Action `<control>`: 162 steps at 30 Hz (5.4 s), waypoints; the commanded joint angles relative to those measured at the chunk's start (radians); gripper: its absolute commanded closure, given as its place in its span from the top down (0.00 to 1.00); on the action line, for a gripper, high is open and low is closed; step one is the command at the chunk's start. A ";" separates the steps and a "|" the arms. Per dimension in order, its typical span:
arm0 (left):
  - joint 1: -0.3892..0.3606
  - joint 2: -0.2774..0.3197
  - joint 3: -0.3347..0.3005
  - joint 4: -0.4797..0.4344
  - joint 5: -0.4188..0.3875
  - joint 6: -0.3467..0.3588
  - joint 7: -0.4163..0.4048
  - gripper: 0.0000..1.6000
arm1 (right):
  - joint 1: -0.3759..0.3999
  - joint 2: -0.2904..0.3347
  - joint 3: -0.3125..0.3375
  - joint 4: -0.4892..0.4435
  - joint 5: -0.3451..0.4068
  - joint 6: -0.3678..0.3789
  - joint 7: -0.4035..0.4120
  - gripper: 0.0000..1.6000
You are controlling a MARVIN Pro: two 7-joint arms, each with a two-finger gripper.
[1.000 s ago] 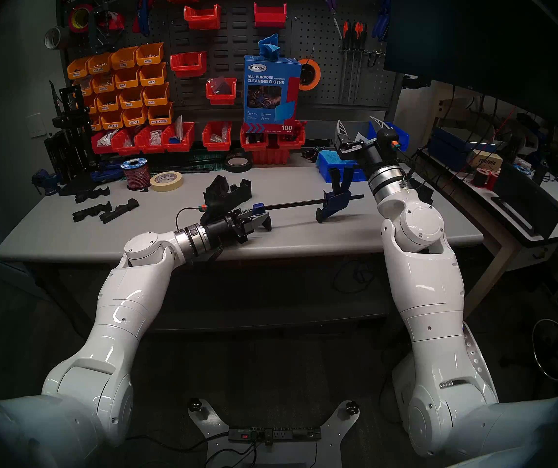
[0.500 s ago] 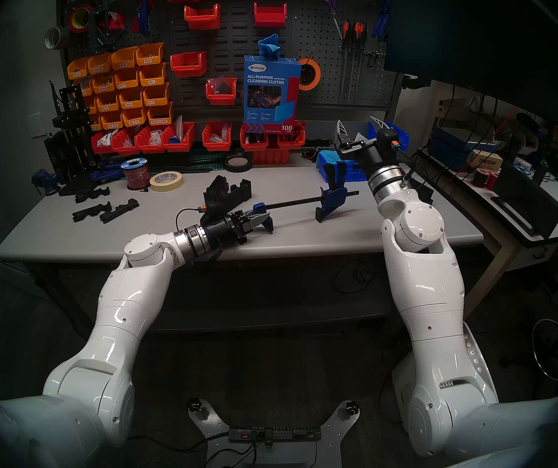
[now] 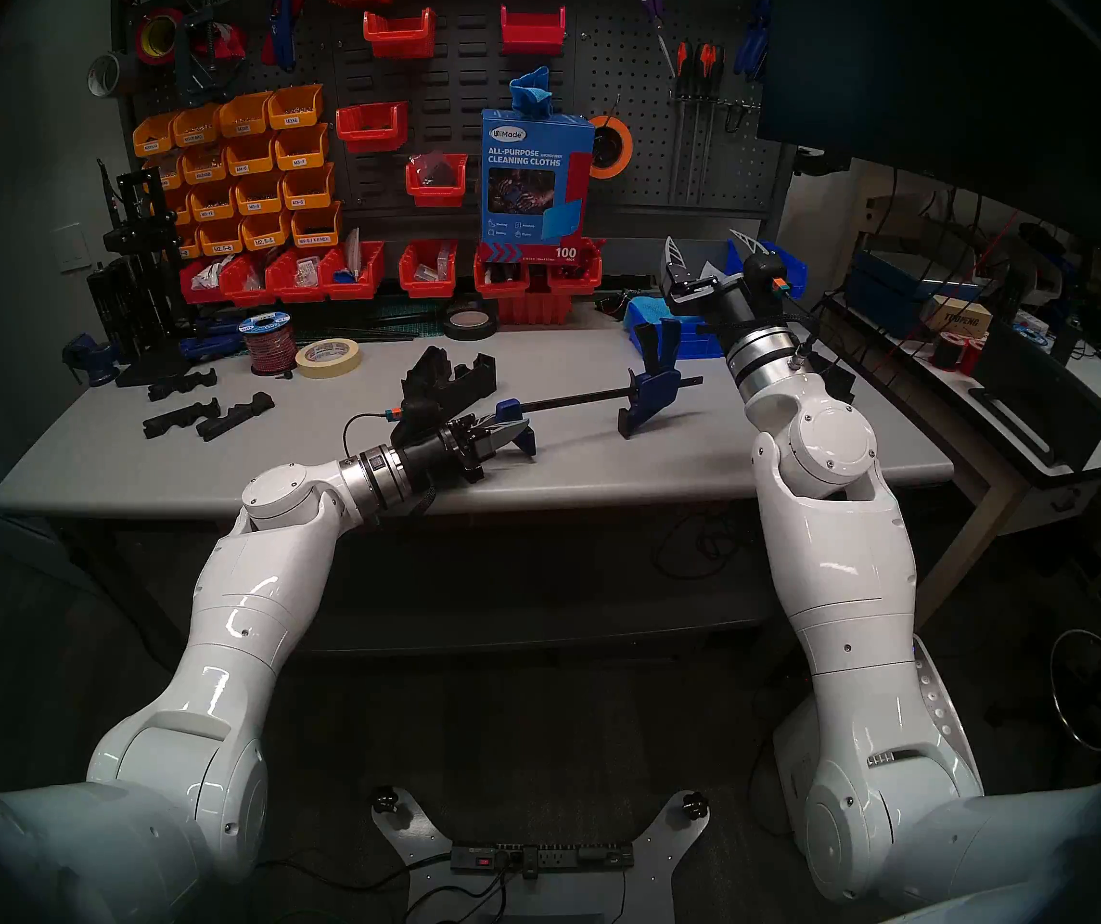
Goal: Clamp the two 3D printed pieces together with the clamp
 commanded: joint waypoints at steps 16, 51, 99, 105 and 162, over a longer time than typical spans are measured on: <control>-0.011 0.022 -0.051 -0.043 -0.027 0.014 -0.044 0.00 | 0.029 0.000 -0.002 -0.035 -0.002 -0.007 0.001 1.00; 0.024 0.063 -0.148 -0.061 -0.039 0.042 -0.096 0.00 | 0.029 0.001 -0.002 -0.035 -0.002 -0.007 0.001 1.00; 0.044 0.127 -0.283 -0.004 -0.067 0.056 -0.217 0.00 | 0.029 0.001 -0.002 -0.034 -0.002 -0.007 0.001 1.00; 0.040 0.127 -0.291 0.009 -0.067 0.045 -0.231 0.00 | 0.029 0.001 -0.002 -0.034 -0.002 -0.007 0.000 1.00; 0.026 0.120 -0.303 0.030 -0.054 0.035 -0.258 0.00 | 0.051 0.002 -0.007 -0.014 0.001 -0.016 0.011 1.00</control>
